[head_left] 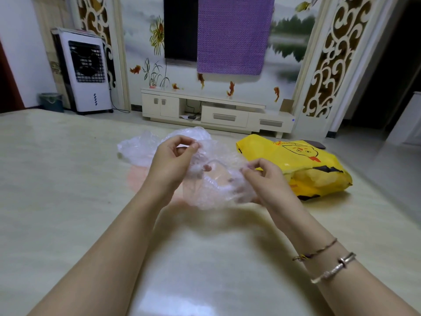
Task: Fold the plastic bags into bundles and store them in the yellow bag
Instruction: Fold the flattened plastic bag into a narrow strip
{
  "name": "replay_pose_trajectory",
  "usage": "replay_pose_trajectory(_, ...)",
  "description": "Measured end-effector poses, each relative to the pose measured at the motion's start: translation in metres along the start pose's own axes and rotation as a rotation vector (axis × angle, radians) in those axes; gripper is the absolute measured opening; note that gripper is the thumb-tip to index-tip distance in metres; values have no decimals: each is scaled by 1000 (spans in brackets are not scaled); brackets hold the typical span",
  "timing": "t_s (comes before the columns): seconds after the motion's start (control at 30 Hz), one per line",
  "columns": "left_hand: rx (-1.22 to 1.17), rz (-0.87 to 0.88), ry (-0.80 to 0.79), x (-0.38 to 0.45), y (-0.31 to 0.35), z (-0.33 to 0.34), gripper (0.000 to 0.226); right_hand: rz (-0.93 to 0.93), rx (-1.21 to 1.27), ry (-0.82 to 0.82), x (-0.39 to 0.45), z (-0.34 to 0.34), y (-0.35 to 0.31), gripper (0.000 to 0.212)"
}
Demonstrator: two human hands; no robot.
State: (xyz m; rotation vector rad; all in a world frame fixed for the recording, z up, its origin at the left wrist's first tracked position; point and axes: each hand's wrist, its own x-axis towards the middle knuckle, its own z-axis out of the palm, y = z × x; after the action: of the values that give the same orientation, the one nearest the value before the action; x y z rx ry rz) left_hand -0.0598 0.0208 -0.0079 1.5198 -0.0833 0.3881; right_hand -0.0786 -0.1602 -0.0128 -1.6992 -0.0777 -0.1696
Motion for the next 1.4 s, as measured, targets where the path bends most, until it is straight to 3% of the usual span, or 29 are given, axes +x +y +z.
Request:
replay_pose_trajectory(0.17, 437, 219, 109, -2, -9, -12, 12, -167, -290, 152, 10, -4, 6, 6)
replay_pose_trajectory(0.4, 1087, 14, -5, 6, -24, -32, 26, -296, -819, 91, 7, -7, 19, 21)
replay_pose_trajectory(0.53, 860, 219, -91, 4, -15, -25, 29, -443, -1099, 91, -6, -3, 14, 26)
replay_pose_trajectory(0.63, 771, 331, -268, 0, -14, -17, 25, -514, -1088, 31, -12, -1, 14, 21)
replay_pose_trajectory(0.8, 1084, 165, -584, 8, -28, -11, 21, -422, -1027, -378, -9, 5, 29, 48)
replay_pose_trajectory(0.93, 1277, -21, -732, -5, -28, -14, 56, -241, -1150, -580, -9, -1, 32, 68)
replay_pose_trajectory(1.0, 1347, -15, -781, -15, -34, -21, 74, -198, -1193, -618, -9, -4, 32, 74)
replay_pose_trajectory(1.2, 1337, 59, -765, -23, -40, -39, 95, -184, -1204, -633, -10, -6, 30, 82)
replay_pose_trajectory(1.27, 1212, 100, -697, -25, -42, -42, 94, -222, -1102, -585, -10, -8, 27, 85)
replay_pose_trajectory(1.33, 948, 158, -565, -25, -41, -48, 81, -275, -958, -519, -9, -13, 22, 88)
replay_pose_trajectory(1.4, 752, 264, -451, -25, -38, -53, 51, -322, -876, -488, -9, -17, 14, 80)
